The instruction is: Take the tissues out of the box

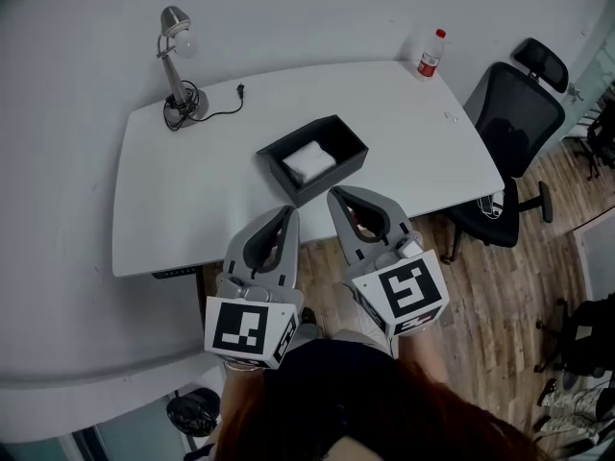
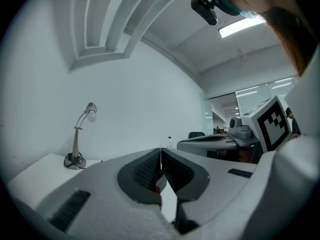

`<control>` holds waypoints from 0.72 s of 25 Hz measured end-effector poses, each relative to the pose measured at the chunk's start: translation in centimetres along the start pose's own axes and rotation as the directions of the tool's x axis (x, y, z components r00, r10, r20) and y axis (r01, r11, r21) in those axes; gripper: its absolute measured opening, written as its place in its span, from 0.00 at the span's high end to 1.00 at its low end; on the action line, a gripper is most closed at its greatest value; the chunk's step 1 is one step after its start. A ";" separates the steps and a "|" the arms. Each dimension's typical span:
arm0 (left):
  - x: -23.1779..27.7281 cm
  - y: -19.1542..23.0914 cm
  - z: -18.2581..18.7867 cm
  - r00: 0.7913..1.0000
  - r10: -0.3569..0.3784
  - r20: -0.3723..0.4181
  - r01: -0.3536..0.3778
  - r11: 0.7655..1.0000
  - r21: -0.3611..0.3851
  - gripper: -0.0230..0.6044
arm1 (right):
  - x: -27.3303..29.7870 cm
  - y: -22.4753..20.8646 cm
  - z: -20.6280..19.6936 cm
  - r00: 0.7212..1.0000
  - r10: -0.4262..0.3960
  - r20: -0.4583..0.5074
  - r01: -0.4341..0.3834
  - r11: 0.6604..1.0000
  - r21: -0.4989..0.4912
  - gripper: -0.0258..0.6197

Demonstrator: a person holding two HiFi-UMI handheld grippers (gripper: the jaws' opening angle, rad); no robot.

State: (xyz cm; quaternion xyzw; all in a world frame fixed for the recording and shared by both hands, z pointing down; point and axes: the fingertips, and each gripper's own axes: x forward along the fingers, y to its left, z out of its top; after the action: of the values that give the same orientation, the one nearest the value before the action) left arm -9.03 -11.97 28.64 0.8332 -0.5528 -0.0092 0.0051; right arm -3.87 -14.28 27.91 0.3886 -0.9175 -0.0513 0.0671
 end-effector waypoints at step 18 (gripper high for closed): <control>3.3 5.0 -0.7 0.999 -0.052 0.001 0.052 0.998 -0.047 0.93 | 5.7 -1.6 -3.2 0.986 -0.024 -0.162 0.023 1.000 -0.006 0.80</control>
State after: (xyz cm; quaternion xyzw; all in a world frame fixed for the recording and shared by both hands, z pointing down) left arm -12.36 -17.01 29.38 0.8470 -0.5306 -0.0222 0.0246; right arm -6.18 -19.65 31.31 0.4021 -0.9042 -0.0223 0.1419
